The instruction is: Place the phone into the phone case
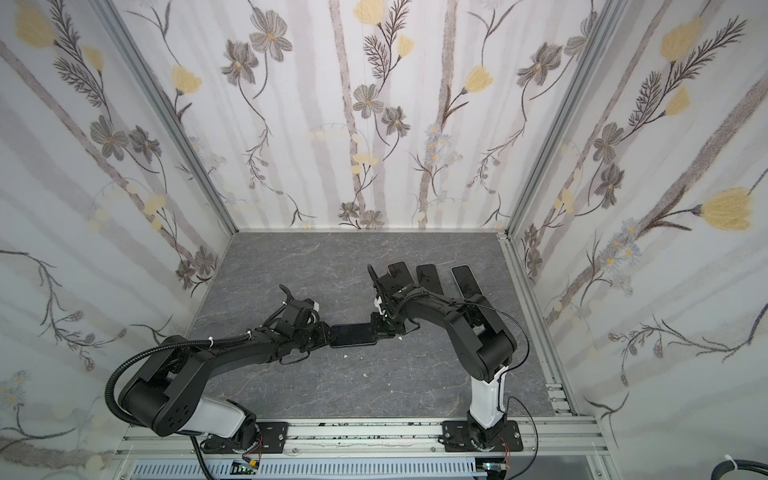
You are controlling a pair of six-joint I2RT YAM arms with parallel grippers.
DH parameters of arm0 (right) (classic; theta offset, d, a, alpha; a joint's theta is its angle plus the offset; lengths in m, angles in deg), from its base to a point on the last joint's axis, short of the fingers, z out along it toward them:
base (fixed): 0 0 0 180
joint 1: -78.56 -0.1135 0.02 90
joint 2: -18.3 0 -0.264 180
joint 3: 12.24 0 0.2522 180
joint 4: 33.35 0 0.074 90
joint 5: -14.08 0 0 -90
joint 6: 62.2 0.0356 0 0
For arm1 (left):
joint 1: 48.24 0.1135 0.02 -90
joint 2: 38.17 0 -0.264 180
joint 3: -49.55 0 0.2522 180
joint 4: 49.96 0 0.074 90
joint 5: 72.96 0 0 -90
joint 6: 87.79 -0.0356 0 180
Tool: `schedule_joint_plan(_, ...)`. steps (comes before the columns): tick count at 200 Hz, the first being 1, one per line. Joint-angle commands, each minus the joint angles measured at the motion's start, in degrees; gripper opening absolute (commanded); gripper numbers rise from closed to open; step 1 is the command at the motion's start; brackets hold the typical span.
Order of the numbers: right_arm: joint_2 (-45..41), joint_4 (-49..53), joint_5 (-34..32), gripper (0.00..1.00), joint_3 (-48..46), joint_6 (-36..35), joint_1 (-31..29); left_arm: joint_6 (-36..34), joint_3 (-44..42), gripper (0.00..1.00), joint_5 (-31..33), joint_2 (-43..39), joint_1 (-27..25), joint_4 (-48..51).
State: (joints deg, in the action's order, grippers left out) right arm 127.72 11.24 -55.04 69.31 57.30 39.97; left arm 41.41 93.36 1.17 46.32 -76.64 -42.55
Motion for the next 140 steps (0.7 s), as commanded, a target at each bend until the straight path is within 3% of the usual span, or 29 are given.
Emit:
schedule_joint_plan(1, 3.29, 5.11, -8.46, 0.06, -1.19, -1.20, -1.05, 0.17, -0.28, 0.34, 2.17, 0.59, 0.01, 8.64)
schedule_joint_plan(140, 7.07, 7.76, -14.70, 0.09, 1.62, -1.46, -2.70, 0.33, -0.66, 0.34, 2.39, 0.57, 0.01, 8.28)
